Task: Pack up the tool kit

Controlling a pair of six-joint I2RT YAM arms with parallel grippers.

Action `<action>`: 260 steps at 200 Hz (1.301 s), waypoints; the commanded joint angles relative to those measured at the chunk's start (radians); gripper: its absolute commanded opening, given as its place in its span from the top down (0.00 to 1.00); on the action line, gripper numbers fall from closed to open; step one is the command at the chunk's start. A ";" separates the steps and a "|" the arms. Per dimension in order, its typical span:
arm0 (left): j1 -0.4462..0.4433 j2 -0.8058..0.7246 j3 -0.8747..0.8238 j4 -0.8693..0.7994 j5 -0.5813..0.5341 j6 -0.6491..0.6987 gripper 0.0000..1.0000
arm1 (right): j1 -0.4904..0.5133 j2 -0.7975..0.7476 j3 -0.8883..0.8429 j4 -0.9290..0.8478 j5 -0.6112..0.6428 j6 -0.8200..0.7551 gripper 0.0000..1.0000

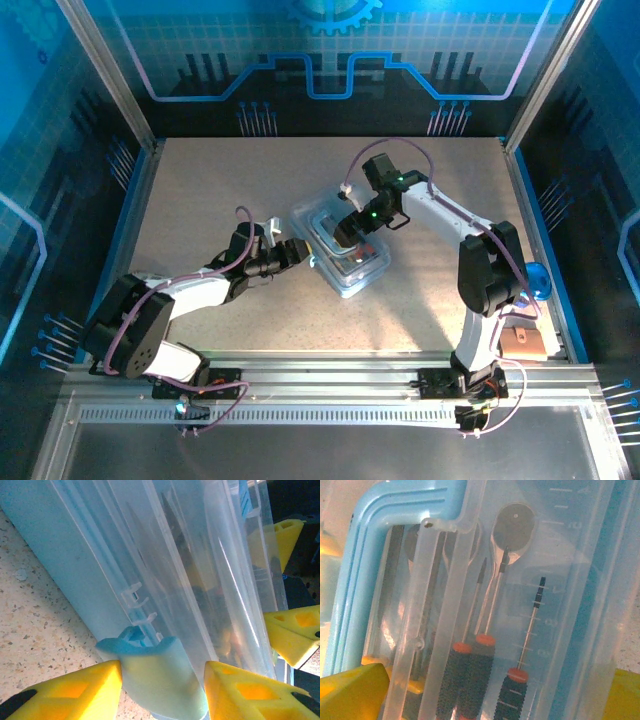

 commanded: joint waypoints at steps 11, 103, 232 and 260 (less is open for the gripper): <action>-0.001 -0.016 0.022 0.032 0.003 0.024 0.52 | 0.025 0.079 -0.048 -0.148 0.021 -0.053 0.00; -0.002 -0.020 0.011 0.048 0.005 0.017 0.52 | 0.026 0.083 -0.048 -0.153 0.014 -0.057 0.00; -0.002 -0.022 0.001 0.056 0.006 0.010 0.52 | 0.029 0.083 -0.047 -0.158 0.012 -0.058 0.00; -0.002 -0.021 -0.003 0.063 0.005 0.006 0.52 | 0.029 0.085 -0.048 -0.158 0.011 -0.058 0.00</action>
